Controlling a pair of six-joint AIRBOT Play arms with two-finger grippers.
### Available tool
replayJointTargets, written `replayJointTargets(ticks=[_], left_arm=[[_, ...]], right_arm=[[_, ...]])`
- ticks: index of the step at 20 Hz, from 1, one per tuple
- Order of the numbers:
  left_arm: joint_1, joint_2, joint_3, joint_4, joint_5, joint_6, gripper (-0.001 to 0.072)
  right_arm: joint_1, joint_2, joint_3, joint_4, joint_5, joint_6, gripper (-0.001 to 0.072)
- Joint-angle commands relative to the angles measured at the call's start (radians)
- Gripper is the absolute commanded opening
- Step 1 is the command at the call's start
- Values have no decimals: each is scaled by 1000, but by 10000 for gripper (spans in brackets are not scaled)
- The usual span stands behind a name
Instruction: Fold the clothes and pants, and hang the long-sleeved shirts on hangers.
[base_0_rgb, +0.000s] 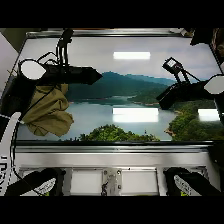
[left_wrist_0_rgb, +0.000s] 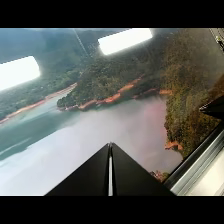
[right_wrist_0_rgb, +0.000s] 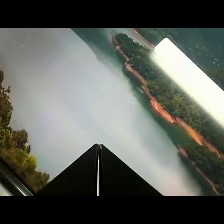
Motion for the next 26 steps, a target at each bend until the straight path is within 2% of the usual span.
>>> replayJointTargets(ticks=[1,10,13,14,15,16,17,20,22,26], left_arm=[[0,-4,0,0,-1,0,10],[0,-18,0,-2,4,0,10],[1,-19,0,5,49,2,12],[13,-19,1,17,50,23,182],[30,-19,1,56,50,27,654],[52,-19,1,114,42,17,720],[82,-19,1,200,21,0,720],[167,-30,0,588,-48,-185,720],[221,-65,0,768,-68,-247,720],[309,-211,0,788,-82,-254,720]], right_arm=[[0,0,0,0,1,0,14],[0,-2,0,0,0,0,14],[0,-2,0,0,0,0,14],[0,-2,0,0,0,0,14],[0,-2,0,0,0,0,14],[0,-2,0,0,0,0,14],[0,-2,0,0,0,0,14],[0,-2,0,0,0,0,14],[0,-2,0,0,0,0,14],[0,-2,0,0,0,0,14]])
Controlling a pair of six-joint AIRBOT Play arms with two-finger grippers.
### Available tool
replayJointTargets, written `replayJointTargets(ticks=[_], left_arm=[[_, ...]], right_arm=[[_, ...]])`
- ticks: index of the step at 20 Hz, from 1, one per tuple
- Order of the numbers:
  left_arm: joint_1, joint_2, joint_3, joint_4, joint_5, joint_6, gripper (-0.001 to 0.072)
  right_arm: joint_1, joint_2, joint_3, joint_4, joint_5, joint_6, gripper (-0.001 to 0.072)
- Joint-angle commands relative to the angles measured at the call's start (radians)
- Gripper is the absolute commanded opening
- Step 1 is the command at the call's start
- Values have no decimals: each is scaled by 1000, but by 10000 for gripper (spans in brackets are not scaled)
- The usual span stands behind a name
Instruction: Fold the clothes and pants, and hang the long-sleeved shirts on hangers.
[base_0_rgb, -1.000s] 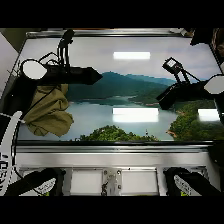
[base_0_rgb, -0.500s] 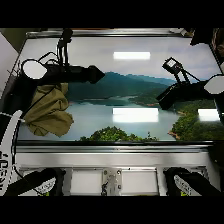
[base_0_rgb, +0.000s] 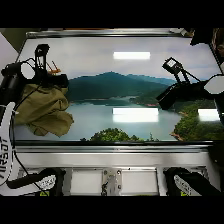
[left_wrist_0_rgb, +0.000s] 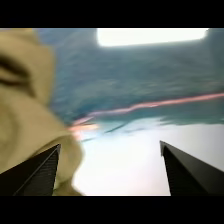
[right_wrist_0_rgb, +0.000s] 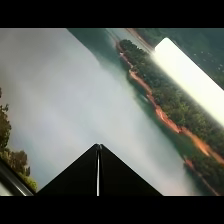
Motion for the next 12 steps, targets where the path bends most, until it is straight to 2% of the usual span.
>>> replayJointTargets(ticks=[1,5,10,11,12], left_arm=[[69,-127,0,115,-22,-41,720],[95,-275,2,117,9,-41,720],[100,-348,1,114,40,-50,720],[100,-350,1,115,39,-56,678],[100,-350,1,114,35,-61,526]], right_arm=[[0,0,0,0,0,0,15],[0,0,0,0,0,0,14],[0,0,0,0,0,0,14],[0,0,0,0,0,0,14],[0,0,0,0,0,0,15]])
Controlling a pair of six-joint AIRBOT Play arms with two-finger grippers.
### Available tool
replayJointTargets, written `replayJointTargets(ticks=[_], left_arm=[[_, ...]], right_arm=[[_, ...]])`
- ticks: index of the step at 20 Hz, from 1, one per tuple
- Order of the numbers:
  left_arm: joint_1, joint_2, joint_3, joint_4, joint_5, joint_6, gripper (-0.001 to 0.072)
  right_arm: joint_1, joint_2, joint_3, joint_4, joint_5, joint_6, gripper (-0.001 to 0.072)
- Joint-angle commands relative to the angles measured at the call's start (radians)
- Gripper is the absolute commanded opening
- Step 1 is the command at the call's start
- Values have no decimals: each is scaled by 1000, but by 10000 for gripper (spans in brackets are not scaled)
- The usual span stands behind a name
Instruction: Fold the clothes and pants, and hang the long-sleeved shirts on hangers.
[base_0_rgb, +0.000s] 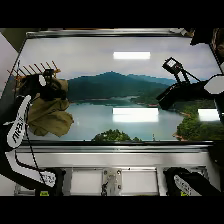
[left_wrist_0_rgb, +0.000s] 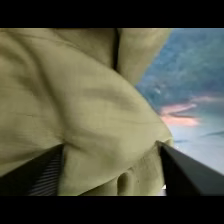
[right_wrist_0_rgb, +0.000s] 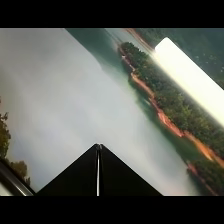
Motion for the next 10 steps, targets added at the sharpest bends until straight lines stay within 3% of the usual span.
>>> replayJointTargets(ticks=[1,3,4,10], left_arm=[[3,-24,0,5,-1,-15,423],[3,-21,0,-5,-29,-18,51],[-1,-10,0,-18,-41,-18,11],[-172,295,1,-114,-44,10,10]], right_arm=[[0,0,0,0,0,0,15],[0,0,0,0,0,0,14],[0,0,0,0,0,0,15],[0,0,0,0,0,0,14]])
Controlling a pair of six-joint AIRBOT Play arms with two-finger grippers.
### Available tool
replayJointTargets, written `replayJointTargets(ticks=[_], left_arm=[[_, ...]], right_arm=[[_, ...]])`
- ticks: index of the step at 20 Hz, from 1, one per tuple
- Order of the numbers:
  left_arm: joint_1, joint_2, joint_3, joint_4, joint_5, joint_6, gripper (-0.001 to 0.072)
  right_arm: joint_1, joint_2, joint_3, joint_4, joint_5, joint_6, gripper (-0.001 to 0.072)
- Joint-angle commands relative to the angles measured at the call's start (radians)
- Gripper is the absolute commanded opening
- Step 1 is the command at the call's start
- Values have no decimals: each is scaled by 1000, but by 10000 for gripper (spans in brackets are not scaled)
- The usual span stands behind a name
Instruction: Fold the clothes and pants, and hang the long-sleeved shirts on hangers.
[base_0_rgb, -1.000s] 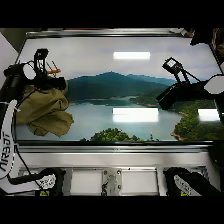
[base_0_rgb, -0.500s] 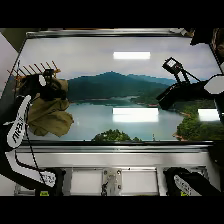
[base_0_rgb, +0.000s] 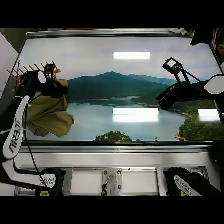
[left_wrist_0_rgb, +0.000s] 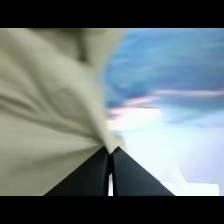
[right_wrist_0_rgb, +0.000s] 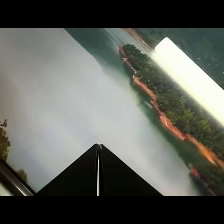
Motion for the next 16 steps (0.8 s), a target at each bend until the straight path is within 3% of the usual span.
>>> replayJointTargets(ticks=[1,5,8,10,13,16], left_arm=[[-134,198,1,-78,-7,19,10],[-375,390,23,-103,35,19,10],[-515,419,149,-101,65,19,10],[-555,397,255,-100,66,19,10],[-552,336,340,-101,64,14,10],[-549,228,342,-104,66,-14,10]], right_arm=[[0,0,0,1,0,0,14],[0,-1,0,24,0,6,14],[0,0,1,111,-1,10,14],[-4,11,4,40,-26,-26,13],[-49,63,4,-186,-151,137,14],[-138,103,3,-224,-247,309,14]])
